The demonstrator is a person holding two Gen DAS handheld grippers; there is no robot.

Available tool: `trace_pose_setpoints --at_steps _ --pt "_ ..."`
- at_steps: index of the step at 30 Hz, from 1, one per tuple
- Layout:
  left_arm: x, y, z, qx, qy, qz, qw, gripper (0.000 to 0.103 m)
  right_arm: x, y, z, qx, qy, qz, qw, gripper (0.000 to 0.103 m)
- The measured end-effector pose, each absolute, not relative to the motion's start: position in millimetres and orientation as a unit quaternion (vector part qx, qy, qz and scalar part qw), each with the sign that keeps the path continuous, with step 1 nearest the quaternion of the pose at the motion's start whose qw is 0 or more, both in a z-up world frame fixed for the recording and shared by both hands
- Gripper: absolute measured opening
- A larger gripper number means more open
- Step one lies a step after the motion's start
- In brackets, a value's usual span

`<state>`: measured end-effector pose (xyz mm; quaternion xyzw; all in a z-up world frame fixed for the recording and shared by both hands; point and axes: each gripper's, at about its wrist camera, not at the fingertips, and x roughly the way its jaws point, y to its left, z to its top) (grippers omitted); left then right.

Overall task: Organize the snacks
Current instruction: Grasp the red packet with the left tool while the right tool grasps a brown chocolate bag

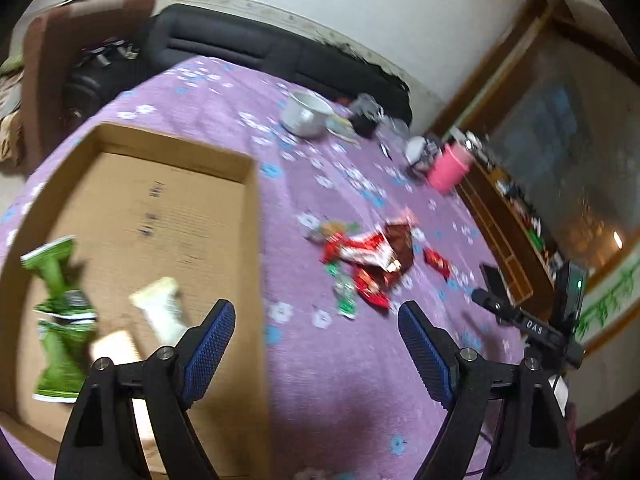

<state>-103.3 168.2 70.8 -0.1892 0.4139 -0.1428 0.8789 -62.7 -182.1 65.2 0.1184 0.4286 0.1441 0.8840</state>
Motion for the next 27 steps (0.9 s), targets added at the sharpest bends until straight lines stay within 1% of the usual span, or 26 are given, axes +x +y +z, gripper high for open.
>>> trace_pose_setpoints --at_steps 5,8,14,16,19,20,21,24,27 --pt "-100 143 63 -0.173 0.434 -0.152 0.871 0.086 -56 -138 61 0.080 0.439 0.198 0.873 0.064" --pt "-101 137 63 -0.165 0.438 -0.148 0.871 0.086 -47 -112 62 0.048 0.425 0.202 0.881 0.064" --pt "-103 135 63 -0.150 0.442 -0.144 0.873 0.086 -21 -91 59 0.046 0.438 0.195 0.876 0.063" --pt "-99 131 58 -0.149 0.447 -0.146 0.870 0.086 -11 -86 53 0.047 0.445 0.185 0.875 0.059" --pt "-99 124 54 -0.139 0.452 -0.154 0.868 0.086 3 -80 41 0.045 0.460 0.173 0.870 0.047" --pt "-100 120 54 -0.128 0.451 -0.157 0.869 0.086 7 -79 38 0.051 0.463 0.179 0.867 0.033" --pt "-100 117 54 -0.120 0.450 -0.159 0.870 0.086 9 -79 36 0.057 0.467 0.185 0.863 0.031" --pt "-100 109 54 -0.102 0.450 -0.161 0.872 0.086 4 -82 34 0.066 0.465 0.197 0.861 0.028" --pt "-97 103 51 -0.096 0.454 -0.165 0.870 0.086 -7 -91 37 0.071 0.462 0.196 0.862 0.027"
